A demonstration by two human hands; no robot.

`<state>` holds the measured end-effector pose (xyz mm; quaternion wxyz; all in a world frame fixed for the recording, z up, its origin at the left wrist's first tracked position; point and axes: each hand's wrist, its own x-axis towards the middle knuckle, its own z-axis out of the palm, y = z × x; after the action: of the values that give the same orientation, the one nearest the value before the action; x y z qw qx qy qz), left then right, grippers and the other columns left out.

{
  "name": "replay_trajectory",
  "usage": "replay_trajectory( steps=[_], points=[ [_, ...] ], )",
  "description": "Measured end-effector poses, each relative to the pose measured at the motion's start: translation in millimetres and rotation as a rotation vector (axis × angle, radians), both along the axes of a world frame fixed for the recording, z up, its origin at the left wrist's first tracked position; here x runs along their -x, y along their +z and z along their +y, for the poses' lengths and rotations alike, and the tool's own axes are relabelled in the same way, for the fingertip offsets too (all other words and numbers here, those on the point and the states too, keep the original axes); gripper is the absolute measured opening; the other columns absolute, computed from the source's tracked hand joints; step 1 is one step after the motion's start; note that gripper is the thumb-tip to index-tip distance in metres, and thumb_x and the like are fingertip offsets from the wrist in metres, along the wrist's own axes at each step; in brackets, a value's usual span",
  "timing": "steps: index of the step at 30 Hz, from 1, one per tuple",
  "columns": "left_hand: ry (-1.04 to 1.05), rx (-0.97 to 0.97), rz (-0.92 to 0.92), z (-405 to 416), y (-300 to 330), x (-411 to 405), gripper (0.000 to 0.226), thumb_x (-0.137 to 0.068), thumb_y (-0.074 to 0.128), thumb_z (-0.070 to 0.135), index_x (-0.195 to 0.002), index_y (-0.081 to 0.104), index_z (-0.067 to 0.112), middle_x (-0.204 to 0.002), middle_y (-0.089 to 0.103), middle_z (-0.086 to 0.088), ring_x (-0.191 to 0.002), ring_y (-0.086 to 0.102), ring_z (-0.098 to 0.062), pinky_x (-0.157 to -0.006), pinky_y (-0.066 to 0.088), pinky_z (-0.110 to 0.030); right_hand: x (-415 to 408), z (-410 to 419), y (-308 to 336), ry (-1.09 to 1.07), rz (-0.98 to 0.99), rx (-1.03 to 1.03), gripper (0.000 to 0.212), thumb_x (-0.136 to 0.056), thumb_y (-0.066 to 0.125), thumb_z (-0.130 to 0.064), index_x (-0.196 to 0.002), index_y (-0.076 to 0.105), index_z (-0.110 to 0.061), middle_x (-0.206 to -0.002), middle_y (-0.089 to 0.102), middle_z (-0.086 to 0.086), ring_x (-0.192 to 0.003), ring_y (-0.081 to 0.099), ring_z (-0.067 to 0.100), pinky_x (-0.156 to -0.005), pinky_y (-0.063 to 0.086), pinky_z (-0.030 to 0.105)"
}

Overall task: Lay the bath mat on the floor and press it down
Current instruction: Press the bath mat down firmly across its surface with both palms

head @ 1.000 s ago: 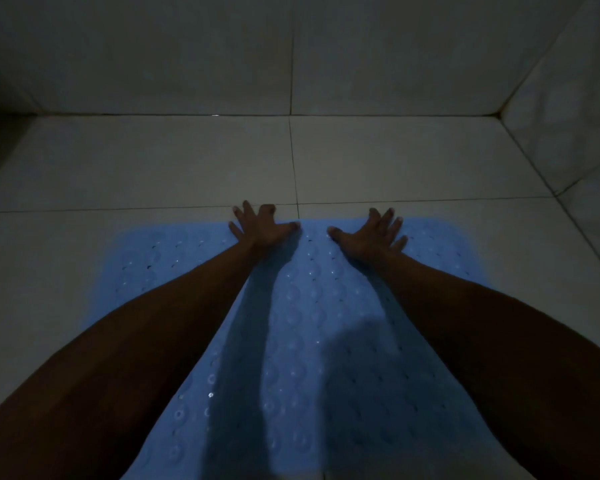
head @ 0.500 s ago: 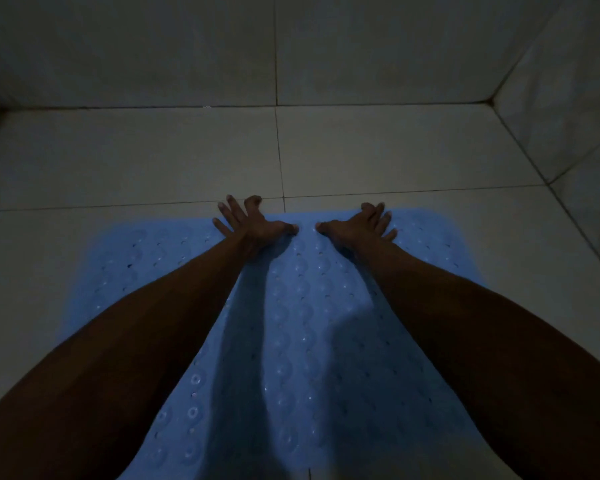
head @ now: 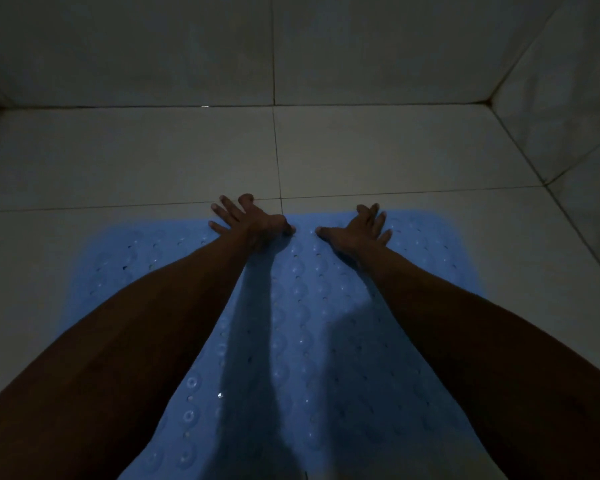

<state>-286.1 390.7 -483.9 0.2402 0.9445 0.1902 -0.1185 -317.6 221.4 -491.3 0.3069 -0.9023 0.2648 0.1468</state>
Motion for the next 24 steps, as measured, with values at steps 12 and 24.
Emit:
replay_trajectory(
  steps=[12, 24],
  points=[
    [-0.156, 0.027, 0.114, 16, 0, -3, 0.126, -0.056, 0.076, 0.068, -0.152, 0.007, 0.024, -0.156, -0.023, -0.018, -0.142, -0.023, -0.041, -0.111, -0.011, -0.064, 9, -3, 14, 0.100, 0.085, 0.008, 0.128, -0.073, 0.080, -0.050, -0.155, -0.011, -0.014, -0.159, -0.028, 0.013, -0.145, -0.027, 0.032, -0.117, -0.015, 0.054],
    [-0.359, -0.031, 0.187, 31, 3, 2, 0.137, -0.054, 0.075, 0.074, -0.153, -0.007, 0.026, -0.155, -0.028, -0.017, -0.140, -0.026, -0.042, -0.108, -0.009, -0.067, 21, 11, 0, 0.027, -0.051, 0.036, 0.112, -0.079, 0.076, -0.046, -0.156, -0.001, -0.019, -0.162, -0.020, 0.011, -0.147, -0.023, 0.030, -0.117, -0.016, 0.051]
  ],
)
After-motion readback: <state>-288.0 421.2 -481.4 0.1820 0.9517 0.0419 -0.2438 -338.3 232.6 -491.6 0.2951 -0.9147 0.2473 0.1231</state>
